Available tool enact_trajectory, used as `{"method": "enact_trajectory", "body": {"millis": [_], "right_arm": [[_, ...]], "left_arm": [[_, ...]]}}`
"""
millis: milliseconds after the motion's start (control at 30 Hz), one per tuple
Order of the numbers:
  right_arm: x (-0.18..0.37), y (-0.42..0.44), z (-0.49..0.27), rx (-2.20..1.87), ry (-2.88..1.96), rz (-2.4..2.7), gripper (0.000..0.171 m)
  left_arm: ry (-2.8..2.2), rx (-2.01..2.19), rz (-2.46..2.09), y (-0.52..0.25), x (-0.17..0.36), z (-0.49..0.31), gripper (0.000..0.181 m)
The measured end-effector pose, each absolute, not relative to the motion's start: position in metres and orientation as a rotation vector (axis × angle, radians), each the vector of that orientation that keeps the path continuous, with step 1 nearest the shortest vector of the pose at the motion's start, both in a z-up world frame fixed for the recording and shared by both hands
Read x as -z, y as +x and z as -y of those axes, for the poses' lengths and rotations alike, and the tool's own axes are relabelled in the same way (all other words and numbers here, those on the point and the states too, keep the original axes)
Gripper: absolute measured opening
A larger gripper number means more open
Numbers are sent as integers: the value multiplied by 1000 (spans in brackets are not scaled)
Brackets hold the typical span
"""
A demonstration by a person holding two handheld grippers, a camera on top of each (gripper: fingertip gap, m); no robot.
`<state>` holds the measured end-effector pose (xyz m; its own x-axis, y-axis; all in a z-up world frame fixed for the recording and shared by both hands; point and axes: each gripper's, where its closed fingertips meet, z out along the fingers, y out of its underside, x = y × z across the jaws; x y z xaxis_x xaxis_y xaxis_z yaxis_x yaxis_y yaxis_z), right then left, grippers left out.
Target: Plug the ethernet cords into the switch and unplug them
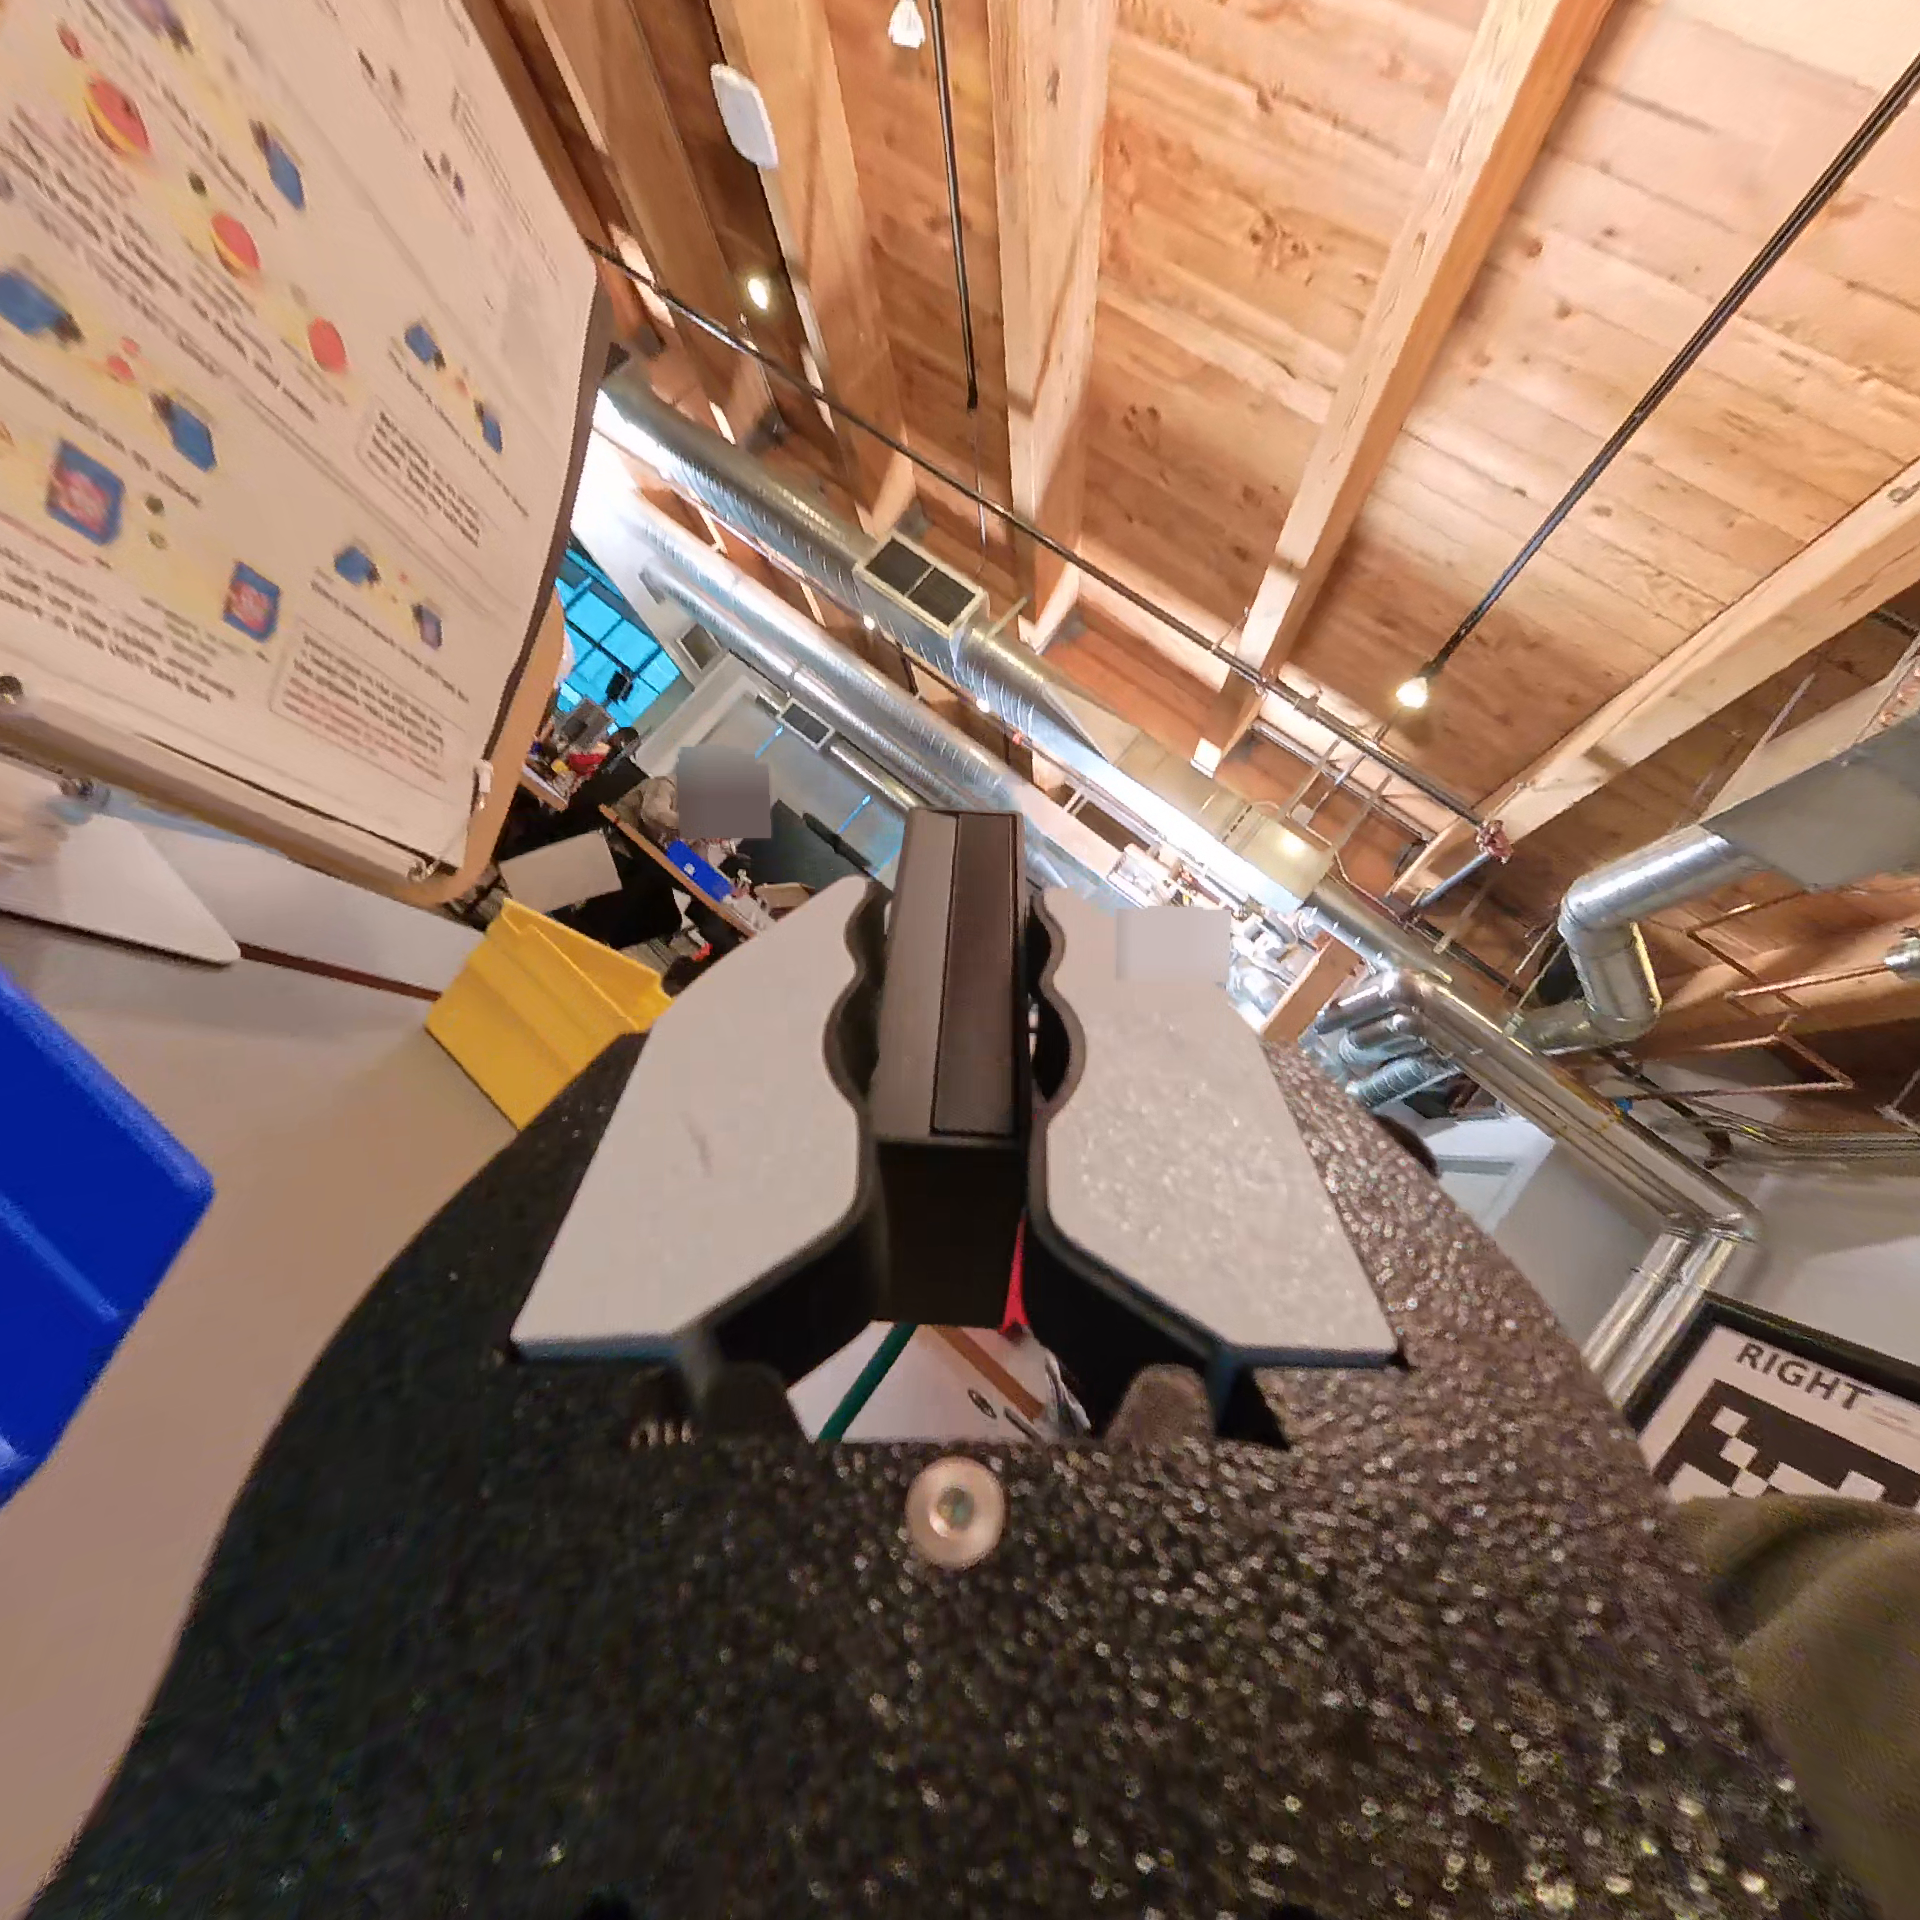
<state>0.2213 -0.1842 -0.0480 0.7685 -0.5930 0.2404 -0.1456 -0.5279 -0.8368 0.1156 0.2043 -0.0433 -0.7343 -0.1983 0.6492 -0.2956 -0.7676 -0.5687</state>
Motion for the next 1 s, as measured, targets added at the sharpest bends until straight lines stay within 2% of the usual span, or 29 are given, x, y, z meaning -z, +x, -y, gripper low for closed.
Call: {"method": "enact_trajectory", "body": {"millis": [200, 400, 600, 800, 1000], "right_arm": [[51, 271, 236, 695, -2141, -705, 2], [113, 296, 245, 466, -2052, -926, 2], [177, 309, 283, 639, -2339, -1091, 2], [180, 317, 308, 771, -2194, -1314, 0], [133, 315, 287, 739, -1805, -1065, 0]], "left_arm": [[1116, -2639, 1065, 117, 48, -194, 25], [1134, -2652, 1041, 119, 50, -204, 25], [1147, -2638, 1033, 121, 53, -203, 25], [1150, -2613, 1026, 123, 58, -198, 25], [1150, -2622, 1034, 123, 57, -202, 25]]}}
